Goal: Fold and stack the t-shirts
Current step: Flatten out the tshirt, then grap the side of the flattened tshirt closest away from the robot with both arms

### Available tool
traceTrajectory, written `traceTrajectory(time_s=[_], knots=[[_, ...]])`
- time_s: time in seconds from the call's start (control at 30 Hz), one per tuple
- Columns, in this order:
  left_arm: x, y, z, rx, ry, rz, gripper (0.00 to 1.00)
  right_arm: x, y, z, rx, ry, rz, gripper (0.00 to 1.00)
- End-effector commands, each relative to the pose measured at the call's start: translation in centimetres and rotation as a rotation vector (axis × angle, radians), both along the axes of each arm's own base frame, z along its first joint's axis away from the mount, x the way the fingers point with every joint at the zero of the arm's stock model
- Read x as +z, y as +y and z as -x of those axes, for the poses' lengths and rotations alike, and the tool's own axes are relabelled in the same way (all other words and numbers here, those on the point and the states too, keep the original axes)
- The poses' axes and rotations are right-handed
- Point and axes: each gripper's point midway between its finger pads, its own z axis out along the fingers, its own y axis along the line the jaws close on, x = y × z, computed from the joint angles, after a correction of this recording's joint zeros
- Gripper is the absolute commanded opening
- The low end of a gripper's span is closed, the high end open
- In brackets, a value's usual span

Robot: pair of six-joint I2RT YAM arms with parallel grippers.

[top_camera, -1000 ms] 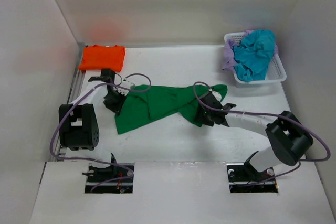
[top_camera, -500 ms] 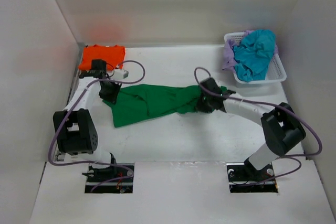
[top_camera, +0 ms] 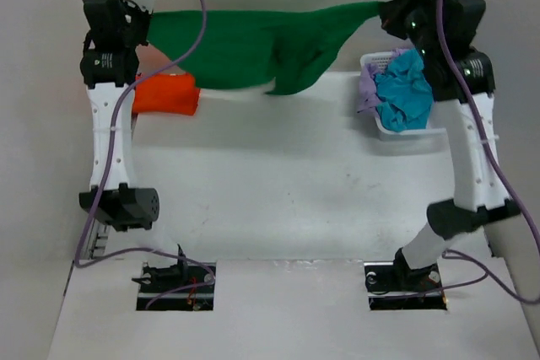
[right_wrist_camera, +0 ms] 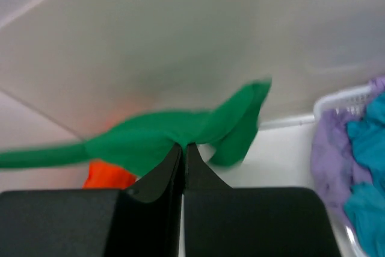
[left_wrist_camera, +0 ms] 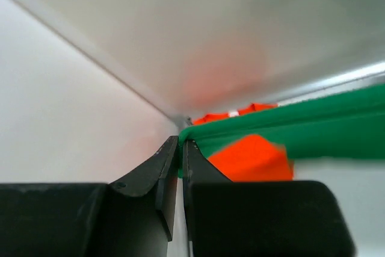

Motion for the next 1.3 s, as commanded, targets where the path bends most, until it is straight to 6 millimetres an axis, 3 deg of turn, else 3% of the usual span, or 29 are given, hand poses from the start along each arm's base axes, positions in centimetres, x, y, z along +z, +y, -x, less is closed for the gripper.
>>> traceTrajectory(time_s=[0.0, 0.1, 0.2, 0.4, 0.5, 0.6, 0.7, 0.83, 0.97, 1.1, 1.27], knots=[[0.2, 0.9, 2.5, 0.029, -0.007, -0.067, 0.03, -5.9, -0.3, 2.6, 0.011, 0.160, 0.100, 0.00], [-4.7, 0.9, 4.7, 0.010, 0.091, -0.137, 0.03, -11.0, 0.1, 5.7, 0.030, 0.225, 0.096, 0.00], [-10.1, 1.0, 7.8, -0.018, 0.188, -0.219, 0.04, -17.3, 0.3, 9.5, 0.033, 0.342, 0.075, 0.00], [-24.2, 1.0, 15.0, -0.081, 0.483, -0.305, 0.06, -31.2, 2.0, 19.0, 0.055, 0.657, 0.014, 0.00], [-29.1, 1.5, 18.1, -0.077, 0.594, -0.283, 0.05, -36.9, 3.5, 24.2, 0.088, 0.803, -0.021, 0.00], [-32.3, 1.9, 21.0, -0.075, 0.684, -0.274, 0.05, -40.4, 5.1, 28.4, 0.135, 0.910, -0.027, 0.00], [-34.2, 1.6, 23.6, -0.090, 0.760, -0.264, 0.05, -42.0, 5.9, 30.4, 0.158, 0.955, -0.019, 0.00], [-35.4, 1.3, 25.7, -0.097, 0.819, -0.247, 0.05, -42.0, 6.4, 30.3, 0.171, 0.949, -0.004, 0.00], [-35.1, 1.1, 25.6, -0.085, 0.813, -0.223, 0.06, -40.4, 6.2, 27.5, 0.167, 0.871, 0.023, 0.00], [-34.7, 1.4, 24.2, -0.068, 0.793, -0.213, 0.08, -39.1, 6.2, 23.8, 0.176, 0.799, 0.053, 0.00], [-36.3, 2.4, 23.2, -0.030, 0.842, -0.177, 0.08, -38.3, 7.5, 20.6, 0.251, 0.756, 0.085, 0.00]])
